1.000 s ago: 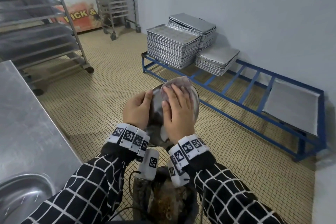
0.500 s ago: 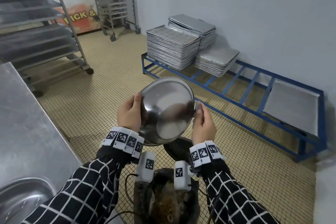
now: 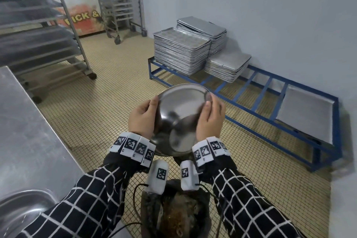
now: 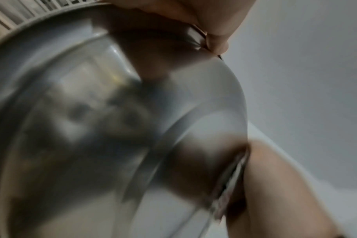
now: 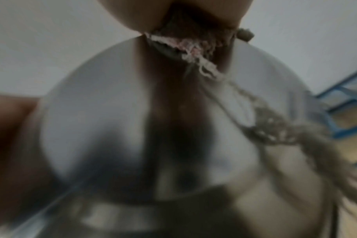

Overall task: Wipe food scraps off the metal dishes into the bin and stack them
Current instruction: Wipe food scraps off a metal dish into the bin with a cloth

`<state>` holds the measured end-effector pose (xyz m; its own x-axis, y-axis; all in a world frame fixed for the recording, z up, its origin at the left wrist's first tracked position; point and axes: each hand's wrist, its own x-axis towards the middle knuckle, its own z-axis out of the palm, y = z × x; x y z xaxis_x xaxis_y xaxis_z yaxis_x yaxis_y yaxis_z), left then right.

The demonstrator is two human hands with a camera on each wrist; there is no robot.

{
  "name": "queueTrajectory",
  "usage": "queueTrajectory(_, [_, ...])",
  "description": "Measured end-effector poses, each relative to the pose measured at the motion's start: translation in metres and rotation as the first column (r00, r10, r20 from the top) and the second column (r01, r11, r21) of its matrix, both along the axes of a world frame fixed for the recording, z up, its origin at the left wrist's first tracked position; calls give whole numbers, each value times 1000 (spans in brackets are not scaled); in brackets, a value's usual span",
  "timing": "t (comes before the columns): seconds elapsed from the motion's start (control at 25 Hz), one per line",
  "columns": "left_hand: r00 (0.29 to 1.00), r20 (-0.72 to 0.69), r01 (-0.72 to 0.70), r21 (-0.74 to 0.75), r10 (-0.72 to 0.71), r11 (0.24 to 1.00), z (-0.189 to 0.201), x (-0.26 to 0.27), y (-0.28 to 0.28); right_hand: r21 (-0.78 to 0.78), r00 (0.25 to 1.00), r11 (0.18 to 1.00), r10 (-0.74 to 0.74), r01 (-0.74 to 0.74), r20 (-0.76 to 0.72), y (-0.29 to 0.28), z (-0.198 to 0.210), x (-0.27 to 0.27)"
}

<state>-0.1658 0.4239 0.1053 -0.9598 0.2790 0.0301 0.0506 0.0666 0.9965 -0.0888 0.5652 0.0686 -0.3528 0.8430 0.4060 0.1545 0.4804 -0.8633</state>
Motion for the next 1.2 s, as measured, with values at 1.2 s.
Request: queueTrajectory(1.2, [974,-147,130,-260,-172,957,-10,12,5,491,933,815,158,-309,324,-47,16,36])
